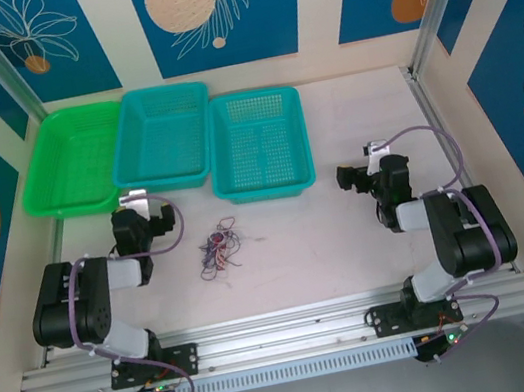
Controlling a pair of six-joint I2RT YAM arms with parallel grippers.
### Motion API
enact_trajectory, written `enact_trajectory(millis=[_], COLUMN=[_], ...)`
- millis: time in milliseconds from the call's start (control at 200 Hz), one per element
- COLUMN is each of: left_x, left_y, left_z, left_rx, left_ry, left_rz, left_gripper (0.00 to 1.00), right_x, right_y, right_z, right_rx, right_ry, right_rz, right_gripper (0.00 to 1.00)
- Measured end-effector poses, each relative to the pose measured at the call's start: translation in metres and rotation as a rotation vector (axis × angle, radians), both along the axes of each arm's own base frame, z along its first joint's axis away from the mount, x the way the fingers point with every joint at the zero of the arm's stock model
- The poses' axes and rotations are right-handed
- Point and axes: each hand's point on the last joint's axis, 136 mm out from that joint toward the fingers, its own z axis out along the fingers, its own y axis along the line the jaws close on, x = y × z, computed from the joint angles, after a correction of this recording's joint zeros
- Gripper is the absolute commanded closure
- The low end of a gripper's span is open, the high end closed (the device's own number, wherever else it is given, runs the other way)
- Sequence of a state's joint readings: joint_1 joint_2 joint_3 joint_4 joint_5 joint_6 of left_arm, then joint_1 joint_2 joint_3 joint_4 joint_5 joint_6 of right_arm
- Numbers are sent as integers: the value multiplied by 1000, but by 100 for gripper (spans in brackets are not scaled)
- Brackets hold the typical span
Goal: Untangle the cables
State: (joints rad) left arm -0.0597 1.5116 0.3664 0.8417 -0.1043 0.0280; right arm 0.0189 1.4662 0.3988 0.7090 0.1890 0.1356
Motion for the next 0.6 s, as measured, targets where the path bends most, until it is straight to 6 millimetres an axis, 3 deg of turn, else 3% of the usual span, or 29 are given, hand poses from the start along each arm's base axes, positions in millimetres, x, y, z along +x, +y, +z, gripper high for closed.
enact_trajectory(millis=[105,280,345,420,520,600], left_x=[-12,-33,-38,-43,-51,-63], left_y=[0,-6,-16,-35,-73,-108], left_z=[27,107,127,144,159,157], left_rx=[3,-57,-116,-205,-340,-426], left_ry=[-54,-222,-235,-206,-105,8], left_rz=[7,20,0,-53,-159,-245], left_gripper=[0,0,4,10,16,26], right_x=[-10,-33,-47,-64,-92,-117], right_y=[-9,-2,21,59,118,166], right_z=[42,141,170,185,185,170], right_rx=[19,174,258,343,413,422], right_ry=[-56,-165,-172,-121,32,193], right_rz=[-71,-97,-24,107,295,423], right_gripper=[1,0,0,0,0,0])
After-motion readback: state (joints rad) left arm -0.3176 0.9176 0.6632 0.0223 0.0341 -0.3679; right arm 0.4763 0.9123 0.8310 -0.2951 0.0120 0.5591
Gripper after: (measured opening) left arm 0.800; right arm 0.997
